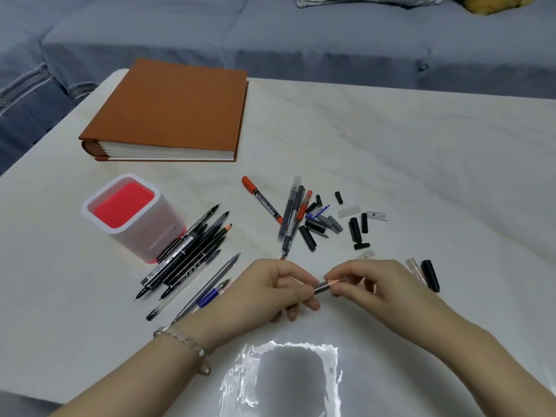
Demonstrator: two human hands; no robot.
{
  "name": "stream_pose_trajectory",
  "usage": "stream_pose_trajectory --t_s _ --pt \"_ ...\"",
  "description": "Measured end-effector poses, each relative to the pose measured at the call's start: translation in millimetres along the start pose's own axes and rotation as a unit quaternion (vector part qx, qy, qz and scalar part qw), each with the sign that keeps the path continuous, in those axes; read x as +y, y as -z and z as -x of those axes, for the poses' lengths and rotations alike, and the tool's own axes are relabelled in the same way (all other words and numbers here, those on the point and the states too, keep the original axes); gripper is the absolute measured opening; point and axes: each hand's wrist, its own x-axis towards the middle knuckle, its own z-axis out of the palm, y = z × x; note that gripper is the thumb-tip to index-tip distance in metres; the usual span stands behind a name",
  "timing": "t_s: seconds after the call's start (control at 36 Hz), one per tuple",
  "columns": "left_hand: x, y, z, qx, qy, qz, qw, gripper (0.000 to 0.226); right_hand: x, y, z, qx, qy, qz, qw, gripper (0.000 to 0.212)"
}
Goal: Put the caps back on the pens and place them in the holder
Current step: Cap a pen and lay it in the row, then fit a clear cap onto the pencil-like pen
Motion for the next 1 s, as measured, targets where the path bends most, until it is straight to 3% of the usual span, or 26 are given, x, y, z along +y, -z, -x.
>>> stream_pose_trajectory --t_s 0.06,0.14,0.22,0.36,0.5,0.58,0.67,0.78,0.89,1.0 --pt "-5 2 -7 0.082 -0.061 -0.129 0.986 0.023 12 -2 1 0.010 -0.039 0.067 0.997 0.021" --pt "-8 13 -17 0.204 -0.137 -0.302 0.921 0.036 34 2 8 0.087 -0.108 0.148 0.979 0.022" --pt "-9 23 -27 0.278 -0.177 -0.345 0.879 0.034 48 12 20 0.164 -0.178 0.212 0.947 0.018" --pt "-14 31 -42 0.275 -0.151 -0.387 0.867 0.036 63 12 31 0.168 -0.241 0.290 0.911 0.019" --pt "-18 38 -35 0.291 -0.141 -0.441 0.837 0.038 66 6 32 0.156 -0.258 0.301 0.905 0.025" --pt "-25 42 -18 0.295 -0.157 -0.467 0.819 0.028 64 5 30 0.152 -0.257 0.280 0.912 0.027" --pt "-31 37 1 0.269 -0.153 -0.495 0.812 0.044 57 2 25 0.148 -0.241 0.248 0.926 0.029" --pt "-46 28 12 0.238 -0.140 -0.525 0.805 0.023 38 -9 17 0.144 -0.187 0.138 0.962 0.027" --pt "-52 26 14 0.241 -0.079 -0.542 0.801 0.023 22 -18 9 0.129 -0.131 0.054 0.982 0.029" --pt "-52 30 13 0.258 -0.076 -0.552 0.789 0.019 14 -22 3 0.089 -0.105 0.029 0.990 0.030"
